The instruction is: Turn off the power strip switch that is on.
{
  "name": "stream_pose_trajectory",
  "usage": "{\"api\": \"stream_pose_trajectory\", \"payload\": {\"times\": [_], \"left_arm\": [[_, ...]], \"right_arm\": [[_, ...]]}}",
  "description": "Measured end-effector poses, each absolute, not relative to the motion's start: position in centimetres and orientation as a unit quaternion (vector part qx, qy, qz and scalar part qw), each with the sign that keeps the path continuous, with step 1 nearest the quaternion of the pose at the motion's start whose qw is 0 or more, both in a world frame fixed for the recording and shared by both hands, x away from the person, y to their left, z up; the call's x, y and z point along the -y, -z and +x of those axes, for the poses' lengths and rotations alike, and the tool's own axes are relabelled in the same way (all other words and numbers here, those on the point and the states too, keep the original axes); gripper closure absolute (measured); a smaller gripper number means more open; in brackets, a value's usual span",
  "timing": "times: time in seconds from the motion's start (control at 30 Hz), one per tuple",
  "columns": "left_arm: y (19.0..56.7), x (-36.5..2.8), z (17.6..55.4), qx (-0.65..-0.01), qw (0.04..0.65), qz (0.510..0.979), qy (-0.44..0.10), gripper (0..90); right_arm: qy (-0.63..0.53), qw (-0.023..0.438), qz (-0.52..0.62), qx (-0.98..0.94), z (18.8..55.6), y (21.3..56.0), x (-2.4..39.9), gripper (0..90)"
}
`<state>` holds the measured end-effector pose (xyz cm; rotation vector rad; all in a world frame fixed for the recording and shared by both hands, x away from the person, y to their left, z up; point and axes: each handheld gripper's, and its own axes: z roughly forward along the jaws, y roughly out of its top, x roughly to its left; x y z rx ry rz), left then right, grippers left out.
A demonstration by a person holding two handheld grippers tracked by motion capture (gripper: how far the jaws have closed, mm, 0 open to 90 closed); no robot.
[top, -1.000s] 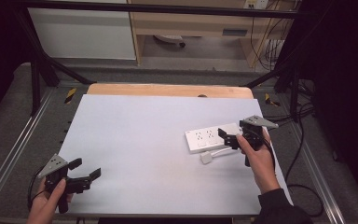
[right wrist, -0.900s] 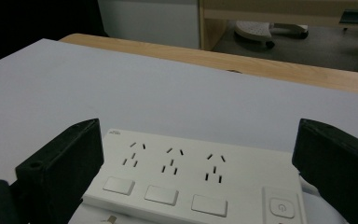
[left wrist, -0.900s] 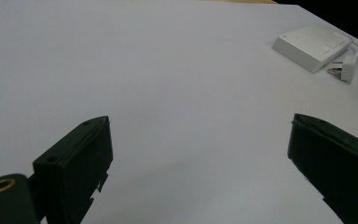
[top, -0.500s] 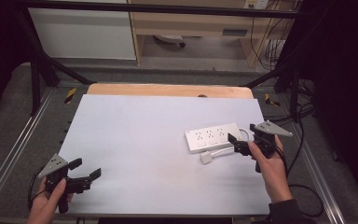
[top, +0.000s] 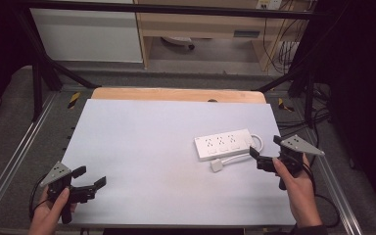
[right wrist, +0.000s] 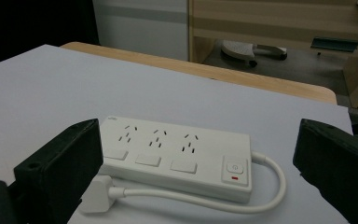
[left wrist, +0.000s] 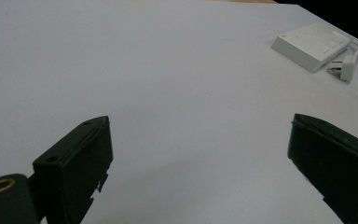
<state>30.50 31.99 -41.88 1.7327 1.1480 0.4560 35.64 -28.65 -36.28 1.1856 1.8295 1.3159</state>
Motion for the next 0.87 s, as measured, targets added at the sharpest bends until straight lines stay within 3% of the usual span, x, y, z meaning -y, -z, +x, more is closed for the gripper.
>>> {"api": "stream_pose_trajectory", "payload": {"times": [0.4, 0.87], "left_arm": [[41.9, -31.9, 30.5, -0.471, 0.484, 0.713, -0.188, 6.4], [41.9, -31.8, 30.5, -0.468, 0.485, 0.715, -0.186, 6.5]], "right_arm": [[-0.477, 0.279, 0.466, -0.691, 34.3, 40.7, 29.5, 2.1], [-0.432, 0.215, 0.459, -0.746, 35.9, 45.5, 27.1, 3.3]]}}
